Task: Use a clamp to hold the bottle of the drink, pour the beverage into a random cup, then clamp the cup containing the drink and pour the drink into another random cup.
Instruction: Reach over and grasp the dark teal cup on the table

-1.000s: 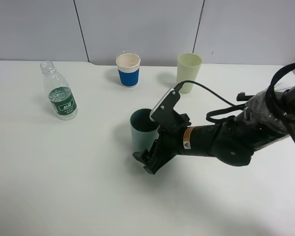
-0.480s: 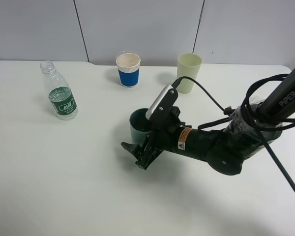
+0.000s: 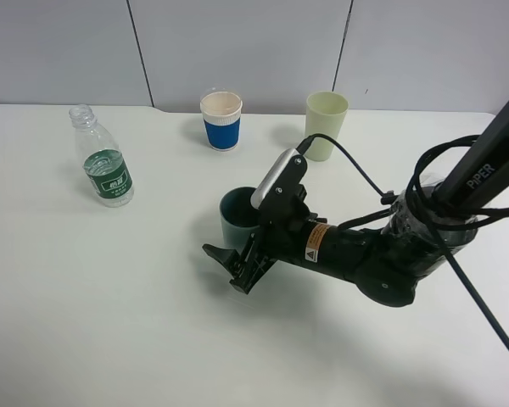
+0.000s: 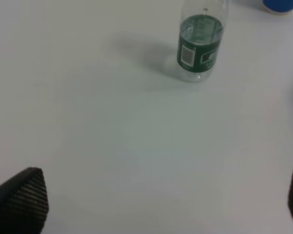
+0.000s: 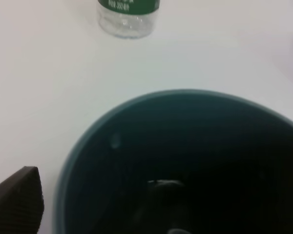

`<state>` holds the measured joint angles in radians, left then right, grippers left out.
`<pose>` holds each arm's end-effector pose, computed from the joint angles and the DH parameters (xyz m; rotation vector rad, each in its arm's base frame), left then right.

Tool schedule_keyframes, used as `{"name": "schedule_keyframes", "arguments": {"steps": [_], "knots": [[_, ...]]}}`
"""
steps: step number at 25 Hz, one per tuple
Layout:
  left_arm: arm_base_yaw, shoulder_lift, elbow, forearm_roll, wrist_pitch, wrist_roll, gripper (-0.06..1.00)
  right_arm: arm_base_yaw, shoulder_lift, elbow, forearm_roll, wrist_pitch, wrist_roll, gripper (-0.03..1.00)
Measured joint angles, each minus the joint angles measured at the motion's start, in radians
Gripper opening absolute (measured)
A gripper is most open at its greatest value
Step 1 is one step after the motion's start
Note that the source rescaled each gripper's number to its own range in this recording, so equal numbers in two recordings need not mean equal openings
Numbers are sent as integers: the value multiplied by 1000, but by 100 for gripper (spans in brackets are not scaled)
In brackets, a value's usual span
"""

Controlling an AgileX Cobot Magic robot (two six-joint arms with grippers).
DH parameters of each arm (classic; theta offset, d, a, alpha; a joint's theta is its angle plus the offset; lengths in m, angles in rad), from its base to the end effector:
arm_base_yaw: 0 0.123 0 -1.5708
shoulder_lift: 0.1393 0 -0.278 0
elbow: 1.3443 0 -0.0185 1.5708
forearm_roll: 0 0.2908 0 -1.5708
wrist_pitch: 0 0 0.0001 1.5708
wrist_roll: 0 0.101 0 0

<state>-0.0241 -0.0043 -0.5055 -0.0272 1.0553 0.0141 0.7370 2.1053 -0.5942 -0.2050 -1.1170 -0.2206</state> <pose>0.0451 -0.0035 0.2944 0.0401 2.0286 -0.0388 0.2310 0.2346 0.0244 -1.0628 1.5835 0.4632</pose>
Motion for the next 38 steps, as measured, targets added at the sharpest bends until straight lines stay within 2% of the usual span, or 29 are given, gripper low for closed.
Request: {"name": "schedule_keyframes", "arguments": {"steps": [10,14,20,38], "knots": [[0,0,0,0,0,0,100,0,0,5,-9,-13,0,85],[0,0,0,0,0,0,100,0,0,57,-6,-69,-11,85],[0,0,0,0,0,0,100,0,0,80,20,-89,-20,85],[0,0,0,0,0,0,100,0,73,48,21,-89,-21,85]]}}
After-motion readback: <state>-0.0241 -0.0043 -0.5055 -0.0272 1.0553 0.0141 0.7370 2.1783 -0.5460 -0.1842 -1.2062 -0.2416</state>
